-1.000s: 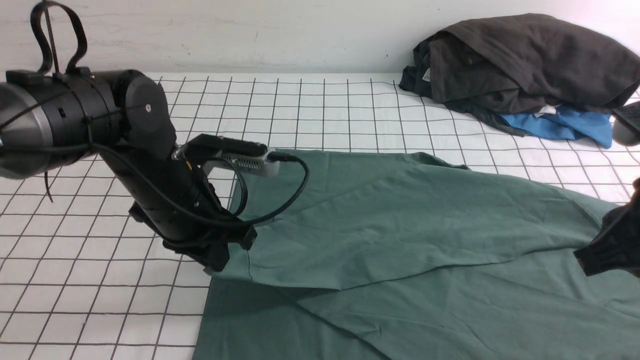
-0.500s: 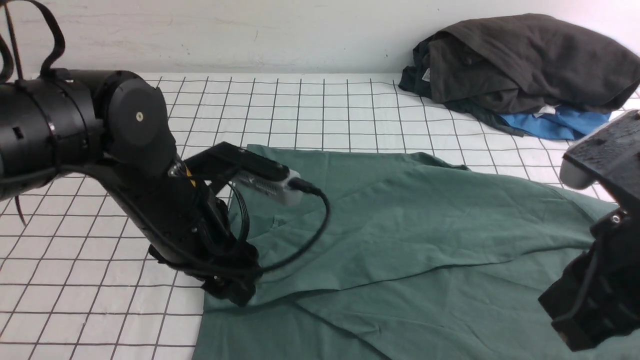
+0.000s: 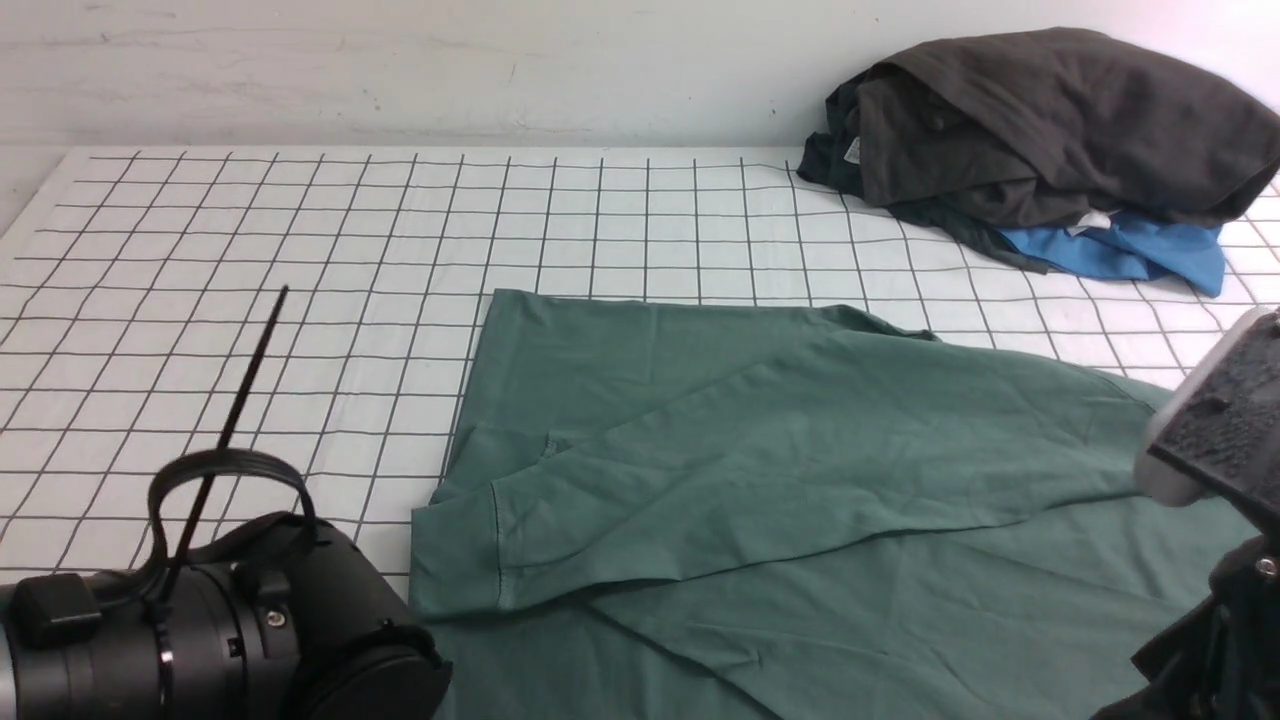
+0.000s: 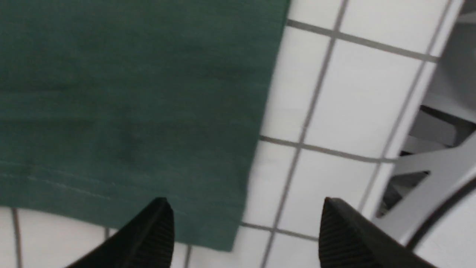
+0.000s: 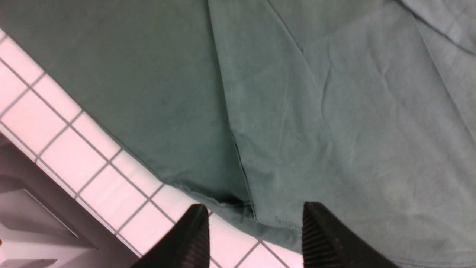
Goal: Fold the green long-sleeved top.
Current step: Use both arms simultaneously to clamp the lower edge of the clothing fabric
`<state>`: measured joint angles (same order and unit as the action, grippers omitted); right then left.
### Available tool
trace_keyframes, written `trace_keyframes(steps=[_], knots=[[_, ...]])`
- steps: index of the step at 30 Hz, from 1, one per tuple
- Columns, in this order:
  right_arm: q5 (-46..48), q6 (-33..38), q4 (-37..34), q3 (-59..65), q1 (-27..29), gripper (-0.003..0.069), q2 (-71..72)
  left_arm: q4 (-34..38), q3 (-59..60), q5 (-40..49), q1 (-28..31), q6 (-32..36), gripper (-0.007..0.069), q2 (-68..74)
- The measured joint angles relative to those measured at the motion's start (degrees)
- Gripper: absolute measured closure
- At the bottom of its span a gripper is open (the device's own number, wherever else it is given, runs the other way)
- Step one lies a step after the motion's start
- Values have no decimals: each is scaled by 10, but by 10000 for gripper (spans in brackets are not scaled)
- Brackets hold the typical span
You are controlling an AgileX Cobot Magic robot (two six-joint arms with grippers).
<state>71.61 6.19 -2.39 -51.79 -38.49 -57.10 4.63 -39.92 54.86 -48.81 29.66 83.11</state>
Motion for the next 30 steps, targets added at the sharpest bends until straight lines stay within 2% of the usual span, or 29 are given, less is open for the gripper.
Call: trace_keyframes(steps=[2, 6, 16, 20, 23, 24, 25, 26, 27, 28, 30], knots=[[0, 0, 1, 2, 0, 295, 0, -21, 9, -40, 0, -1, 146, 6], [0, 0, 1, 2, 0, 289, 0, -34, 11, -54, 0, -1, 146, 35], [0, 0, 2, 2, 0, 289, 1, -42, -2, -38, -1, -4, 147, 94], [0, 0, 2, 2, 0, 289, 1, -52, -2, -41, -2, -27, 184, 94], [0, 0, 2, 2, 0, 289, 1, -68, -2, -45, -4, -70, 272, 95], [0, 0, 2, 2, -1, 289, 1, -75, -2, -45, -5, -92, 326, 96], [0, 0, 2, 2, -1, 289, 1, -75, -2, -45, -5, -95, 333, 96], [0, 0, 2, 2, -1, 289, 1, -76, -3, -43, -5, -115, 393, 96], [0, 0, 2, 2, -1, 289, 1, -77, -3, -43, -5, -119, 409, 96], [0, 0, 2, 2, -1, 289, 1, -78, -3, -43, -6, -133, 469, 96], [0, 0, 2, 2, -1, 289, 1, -80, -3, -43, -6, -142, 531, 96]])
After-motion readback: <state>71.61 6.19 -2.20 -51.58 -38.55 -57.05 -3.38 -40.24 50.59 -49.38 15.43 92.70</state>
